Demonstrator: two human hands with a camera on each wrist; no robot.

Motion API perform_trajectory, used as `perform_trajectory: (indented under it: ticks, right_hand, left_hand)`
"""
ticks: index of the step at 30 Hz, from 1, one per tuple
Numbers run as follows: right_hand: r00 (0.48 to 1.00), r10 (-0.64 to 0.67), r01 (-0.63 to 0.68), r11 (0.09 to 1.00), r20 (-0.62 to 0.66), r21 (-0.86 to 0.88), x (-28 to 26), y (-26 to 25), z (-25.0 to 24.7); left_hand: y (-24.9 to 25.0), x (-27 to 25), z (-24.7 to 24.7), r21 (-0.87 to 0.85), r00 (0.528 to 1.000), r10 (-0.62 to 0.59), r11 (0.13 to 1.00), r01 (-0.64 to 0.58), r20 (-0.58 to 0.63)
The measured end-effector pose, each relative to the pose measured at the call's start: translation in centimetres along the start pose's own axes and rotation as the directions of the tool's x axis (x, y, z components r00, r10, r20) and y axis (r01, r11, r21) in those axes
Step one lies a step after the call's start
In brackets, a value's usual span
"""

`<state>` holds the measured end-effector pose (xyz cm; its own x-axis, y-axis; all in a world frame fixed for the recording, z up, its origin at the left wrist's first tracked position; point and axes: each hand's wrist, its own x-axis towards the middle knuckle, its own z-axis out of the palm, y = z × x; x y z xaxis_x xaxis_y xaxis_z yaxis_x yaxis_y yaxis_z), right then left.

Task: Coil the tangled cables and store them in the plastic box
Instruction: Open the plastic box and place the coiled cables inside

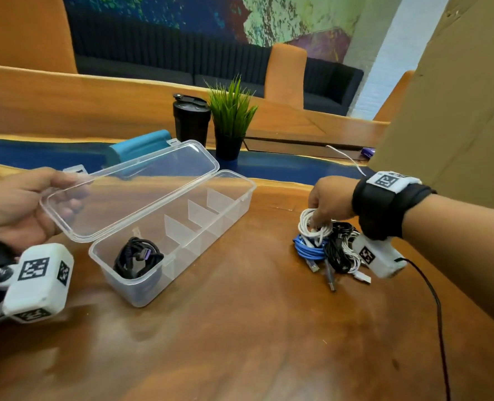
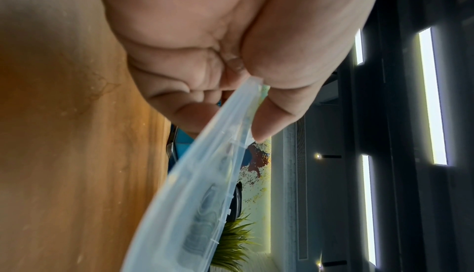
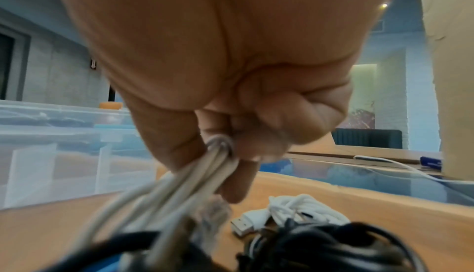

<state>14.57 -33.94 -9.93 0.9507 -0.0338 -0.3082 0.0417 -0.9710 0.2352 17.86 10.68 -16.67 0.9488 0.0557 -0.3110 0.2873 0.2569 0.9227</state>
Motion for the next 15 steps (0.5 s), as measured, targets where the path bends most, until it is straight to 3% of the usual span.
perform_trajectory:
  ticks: [2, 4, 7, 10, 13, 15]
  right_hand:
    - [0.999, 0.002, 0.003, 0.99, -0.036, 0.138, 0.1, 0.5, -0.6]
    - [1.0, 0.003, 0.007, 0.905, -0.025, 0.426, 0.0, 1.1, -1.9]
    - [0.995, -0.007, 0.081, 0.586, -0.095, 0.806, -0.3, 0.9, -4.4]
    - [0.981, -0.052, 0.19, 0.406, -0.185, 0.894, -0.2, -1.6, -6.4]
    - [0.961, -0.121, 0.275, 0.393, -0.247, 0.878, 0.5, -5.9, -7.2]
    - [0.945, -0.138, 0.324, 0.516, -0.296, 0.793, 1.0, -8.9, -7.2]
  left_hand:
    - [-0.1, -0.6, 0.2, 0.022, 0.998, -0.01, 1.0, 0.008, 0.063]
    - [-0.2, -0.9, 0.1, 0.01, 0.999, 0.013, 1.0, -0.014, 0.05]
    - [-0.2, -1.2, 0.2, 0.008, 0.999, 0.0, 1.0, -0.001, 0.045]
    - [-0.2, -0.9, 0.1, -0.014, 0.999, -0.015, 1.0, 0.016, 0.038]
    - [0.0, -1.2, 0.2, -0.027, 0.998, -0.015, 0.999, 0.017, 0.057]
    - [0.0, -1.3, 0.2, -0.028, 0.998, -0.014, 0.999, 0.016, 0.069]
